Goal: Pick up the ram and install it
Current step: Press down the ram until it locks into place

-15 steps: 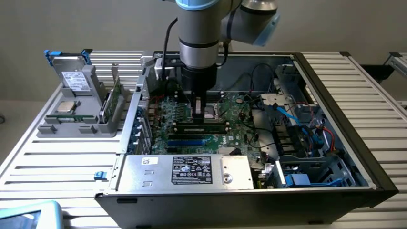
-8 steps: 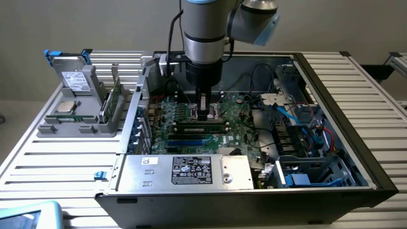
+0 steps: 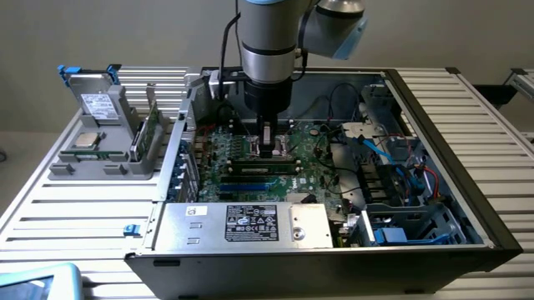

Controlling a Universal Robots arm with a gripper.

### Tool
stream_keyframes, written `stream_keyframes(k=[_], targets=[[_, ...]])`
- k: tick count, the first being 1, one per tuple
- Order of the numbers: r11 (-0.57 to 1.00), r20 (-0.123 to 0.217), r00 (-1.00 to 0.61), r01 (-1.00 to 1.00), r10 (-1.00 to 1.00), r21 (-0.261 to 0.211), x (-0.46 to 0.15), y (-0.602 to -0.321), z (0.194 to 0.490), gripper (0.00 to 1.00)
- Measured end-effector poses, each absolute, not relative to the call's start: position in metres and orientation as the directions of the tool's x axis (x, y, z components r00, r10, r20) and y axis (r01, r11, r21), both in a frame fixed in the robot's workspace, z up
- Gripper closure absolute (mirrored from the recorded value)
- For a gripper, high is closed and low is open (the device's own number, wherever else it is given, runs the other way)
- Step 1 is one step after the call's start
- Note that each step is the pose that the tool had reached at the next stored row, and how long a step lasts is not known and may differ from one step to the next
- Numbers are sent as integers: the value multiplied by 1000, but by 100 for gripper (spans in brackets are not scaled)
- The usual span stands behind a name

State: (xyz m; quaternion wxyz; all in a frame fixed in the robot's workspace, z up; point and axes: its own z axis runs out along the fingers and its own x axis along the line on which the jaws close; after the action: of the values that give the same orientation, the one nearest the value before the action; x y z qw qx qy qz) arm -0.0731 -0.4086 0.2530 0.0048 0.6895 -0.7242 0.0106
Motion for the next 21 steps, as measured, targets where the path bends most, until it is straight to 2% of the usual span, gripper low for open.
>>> stream_keyframes(k=[5,21], targets=[[61,22,-61,-998,-998,-9,-73,-409,253,89],[286,22,-286,-958,-958,-9,-73,-409,253,89]])
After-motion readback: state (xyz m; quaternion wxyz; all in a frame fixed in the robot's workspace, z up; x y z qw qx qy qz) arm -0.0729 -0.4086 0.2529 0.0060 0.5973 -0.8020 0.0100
